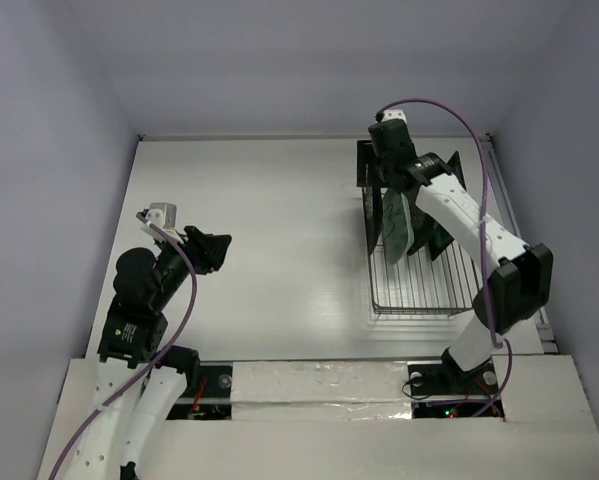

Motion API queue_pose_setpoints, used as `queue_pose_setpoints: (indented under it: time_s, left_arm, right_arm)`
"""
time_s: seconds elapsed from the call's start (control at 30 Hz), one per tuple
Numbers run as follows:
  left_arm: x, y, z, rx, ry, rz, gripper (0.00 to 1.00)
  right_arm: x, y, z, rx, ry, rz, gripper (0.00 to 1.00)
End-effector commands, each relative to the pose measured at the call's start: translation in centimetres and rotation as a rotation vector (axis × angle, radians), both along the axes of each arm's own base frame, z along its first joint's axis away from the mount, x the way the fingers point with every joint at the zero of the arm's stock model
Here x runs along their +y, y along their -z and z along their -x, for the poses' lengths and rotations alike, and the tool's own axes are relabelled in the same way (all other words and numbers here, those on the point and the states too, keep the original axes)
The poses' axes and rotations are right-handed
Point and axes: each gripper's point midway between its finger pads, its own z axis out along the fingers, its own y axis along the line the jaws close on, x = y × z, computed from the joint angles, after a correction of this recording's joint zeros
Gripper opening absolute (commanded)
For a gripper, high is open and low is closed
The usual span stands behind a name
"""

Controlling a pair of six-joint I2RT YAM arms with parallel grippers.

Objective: Unload the plates from the dish rack

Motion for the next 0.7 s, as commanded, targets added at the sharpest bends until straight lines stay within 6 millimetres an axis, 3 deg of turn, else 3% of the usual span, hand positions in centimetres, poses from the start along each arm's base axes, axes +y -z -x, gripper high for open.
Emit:
queue_pose_setpoints:
  time_s: [0.0,0.3,0.47,0.63,0.67]
  left_arm:
    - [-0.1,-1.4,-0.1,-0.067,0.002,0.011,0.44]
    - [0.1,-1.8,0.1,-0.084,-0.006,0.017,0.47]
    - [0.0,-2.0,0.4,-0.094,-0.003,0.019,0.47]
    - [0.2,-2.3,0.6,-0.103,-0.012,0.02,0.47]
    - [0.2,-2.4,0.6,-0.104,-0.014,0.021,0.47]
  right_arm:
    - [-0.9,-0.4,-0.3,0.009,0.044,0.112,0.73]
    - [-1.6,1.0,-0.8,0.058,0.105,0.26,0.52]
    - [0.0,0.7,-0.7,0.059,0.088,0.335,0.32]
    - [-0.3,0.9,-0.5,0.081,0.102,0.42,0.17]
    - [0.0,0.7,-0.5,0.078,0.101,0.431,0.1]
